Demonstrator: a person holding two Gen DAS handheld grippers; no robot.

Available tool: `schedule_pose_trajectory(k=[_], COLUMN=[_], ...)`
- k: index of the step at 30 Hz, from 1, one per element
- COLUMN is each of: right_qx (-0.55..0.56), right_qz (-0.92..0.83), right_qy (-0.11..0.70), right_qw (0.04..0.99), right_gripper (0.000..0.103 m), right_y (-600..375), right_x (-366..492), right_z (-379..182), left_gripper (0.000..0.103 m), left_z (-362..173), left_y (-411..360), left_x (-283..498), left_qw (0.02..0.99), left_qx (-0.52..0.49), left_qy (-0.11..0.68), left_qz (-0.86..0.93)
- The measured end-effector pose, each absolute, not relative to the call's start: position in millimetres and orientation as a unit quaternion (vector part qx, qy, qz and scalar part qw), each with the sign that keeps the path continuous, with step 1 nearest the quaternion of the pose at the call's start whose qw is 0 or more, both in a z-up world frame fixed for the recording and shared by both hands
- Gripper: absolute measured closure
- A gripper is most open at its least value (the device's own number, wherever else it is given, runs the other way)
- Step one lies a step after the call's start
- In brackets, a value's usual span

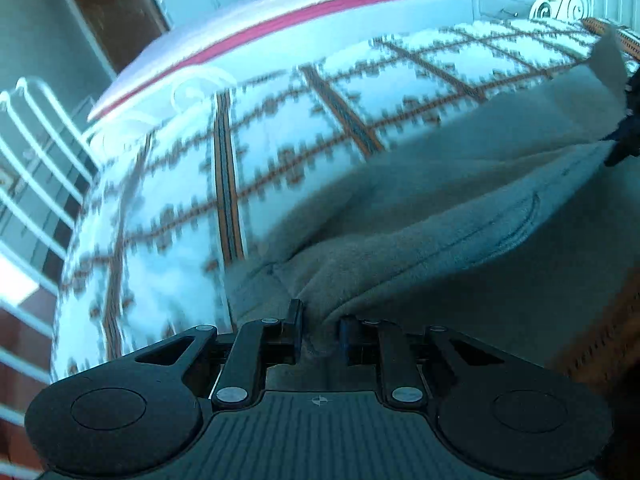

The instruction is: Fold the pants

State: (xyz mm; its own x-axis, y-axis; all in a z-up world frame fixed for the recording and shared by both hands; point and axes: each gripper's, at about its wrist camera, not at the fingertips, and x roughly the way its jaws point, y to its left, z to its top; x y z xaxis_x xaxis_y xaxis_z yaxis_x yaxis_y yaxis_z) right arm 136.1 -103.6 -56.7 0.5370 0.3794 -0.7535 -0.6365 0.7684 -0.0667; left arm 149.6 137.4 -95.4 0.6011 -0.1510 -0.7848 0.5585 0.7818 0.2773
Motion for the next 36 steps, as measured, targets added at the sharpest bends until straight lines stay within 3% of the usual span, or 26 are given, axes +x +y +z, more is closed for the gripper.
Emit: schedule_pose_trajectory(k=[7,14,15,18,20,23,27,32,34,36], right_qx=[-0.136,-0.128,-0.128,-0.132,-0.12,-0.09,-0.011,0.08,0.122,0.153], right_qz=[0.282,0.25,0.246,0.244,0.249,0.25,0.247,0.221,0.211,0.197], right_qy=[0.401,0.398,0.406,0.417,0.409,0.399,0.416,0.45,0.463,0.466], right_qw=[0.861,0.873,0.871,0.865,0.87,0.878,0.875,0.862,0.853,0.849], right_gripper=[0.103,0.103,0.103,0.089,0.078,0.063,0.063,0.063,0.063,0.063], right_y=[-84.9,-72.3,-69.4,-65.4,-69.3,-81.5,-99.6,-124.5,-134.7,-143.4], right_x=[90.5,71.8,71.1,69.0,64.9,59.9,60.1,58.5,57.0,54.2], right_z=[-88.8,-109.4,-118.2,-133.5,-125.4,-110.1,-104.1,-111.0,-116.2,-119.6], left_gripper=[0.085,0.084,0.082,0.065,0.036,0.031,0.02,0.019,0.019,0.028], left_z=[-125.3,-142.4,-146.0,-147.0,-137.8,-123.0,-112.3,-119.5,-129.4,-142.3], left_y=[144.2,134.9,129.1,122.7,130.3,153.5,198.2,220.3,217.3,211.8], left_x=[103.0,105.2,102.4,95.2,92.0,90.0,99.5,107.1,110.6,113.8], left_qw=[0.855,0.847,0.846,0.841,0.848,0.86,0.866,0.832,0.819,0.807], left_qx=[0.268,0.292,0.308,0.324,0.288,0.195,0.001,-0.171,-0.196,-0.21], left_qy=[0.4,0.408,0.401,0.4,0.414,0.445,0.487,0.519,0.53,0.544], left_qz=[-0.193,-0.177,-0.172,-0.166,-0.163,-0.158,-0.113,-0.095,-0.098,-0.092])
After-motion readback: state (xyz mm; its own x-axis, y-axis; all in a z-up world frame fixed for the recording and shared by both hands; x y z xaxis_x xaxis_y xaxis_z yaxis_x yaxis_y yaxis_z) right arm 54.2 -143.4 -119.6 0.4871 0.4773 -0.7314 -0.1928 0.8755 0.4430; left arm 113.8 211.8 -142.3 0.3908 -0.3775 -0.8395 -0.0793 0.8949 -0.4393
